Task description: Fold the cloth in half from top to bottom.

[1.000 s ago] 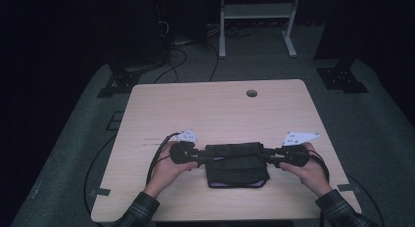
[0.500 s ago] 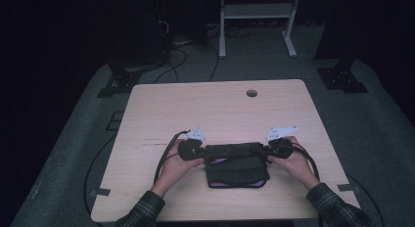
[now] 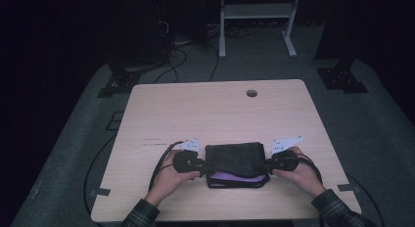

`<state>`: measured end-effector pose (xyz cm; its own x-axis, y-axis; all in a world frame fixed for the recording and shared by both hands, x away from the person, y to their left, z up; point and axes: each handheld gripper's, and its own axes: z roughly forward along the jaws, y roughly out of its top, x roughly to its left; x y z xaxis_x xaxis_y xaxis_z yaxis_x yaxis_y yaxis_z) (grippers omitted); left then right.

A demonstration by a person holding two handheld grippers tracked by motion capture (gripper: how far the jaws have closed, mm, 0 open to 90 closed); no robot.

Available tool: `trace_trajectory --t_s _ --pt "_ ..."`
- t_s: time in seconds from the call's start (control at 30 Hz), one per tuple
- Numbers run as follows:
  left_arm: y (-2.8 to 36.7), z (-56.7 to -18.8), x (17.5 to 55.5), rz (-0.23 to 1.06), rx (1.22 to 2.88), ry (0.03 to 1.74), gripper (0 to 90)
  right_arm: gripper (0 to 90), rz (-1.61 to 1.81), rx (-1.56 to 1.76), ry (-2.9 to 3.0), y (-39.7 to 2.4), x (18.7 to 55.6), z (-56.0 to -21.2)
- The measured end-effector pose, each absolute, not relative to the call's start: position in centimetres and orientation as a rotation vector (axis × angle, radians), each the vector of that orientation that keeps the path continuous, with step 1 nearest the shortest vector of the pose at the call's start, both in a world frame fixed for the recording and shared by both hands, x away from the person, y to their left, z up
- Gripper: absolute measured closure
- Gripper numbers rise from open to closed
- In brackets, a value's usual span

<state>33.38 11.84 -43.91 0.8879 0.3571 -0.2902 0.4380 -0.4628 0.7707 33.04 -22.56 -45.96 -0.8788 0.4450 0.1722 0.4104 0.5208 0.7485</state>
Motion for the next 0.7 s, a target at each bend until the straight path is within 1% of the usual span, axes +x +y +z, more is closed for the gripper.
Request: trace_trajectory --t_s 0.17,0.27,0.33,0.37,0.4,0.5,0.6,0.63,0.67,0.7 --pt "12.2 -43.3 34.6 -0.057 2.062 0.607 70.5 85.1 1.275 0.745 2.733 -22.6 32.1 -46.4" --pt "11.8 -44.2 35.1 -0.043 2.104 0.632 70.9 85.1 1.260 0.734 2.736 -22.5 32.0 -46.5" --pt "11.3 -45.0 34.7 -0.060 2.146 0.623 70.8 85.2 1.240 0.719 2.739 -22.4 31.9 -46.6" --pt "11.0 -45.6 33.9 -0.072 2.189 0.602 70.2 85.1 1.219 0.699 2.738 -22.3 31.7 -46.7" --pt "11.0 -45.6 33.9 -0.072 2.189 0.602 69.9 85.1 1.219 0.699 2.738 -22.3 31.7 -46.7" --pt "10.9 -46.1 32.5 -0.039 2.244 0.570 69.0 84.9 1.194 0.667 2.732 -22.2 31.4 -46.7" --pt "11.1 -46.2 32.1 -0.022 2.248 0.557 67.6 83.8 1.190 0.656 2.726 -22.2 31.1 -46.7" --pt "11.3 -45.9 31.8 -0.035 2.229 0.573 62.7 78.2 1.198 0.650 2.723 -22.4 31.0 -46.6" --pt "11.3 -45.9 31.8 -0.035 2.229 0.573 60.1 78.2 1.198 0.650 2.723 -22.4 31.0 -46.6" --pt "11.7 -45.6 31.6 -0.023 2.217 0.580 57.7 68.1 1.227 0.664 2.706 -22.7 31.0 -46.5"
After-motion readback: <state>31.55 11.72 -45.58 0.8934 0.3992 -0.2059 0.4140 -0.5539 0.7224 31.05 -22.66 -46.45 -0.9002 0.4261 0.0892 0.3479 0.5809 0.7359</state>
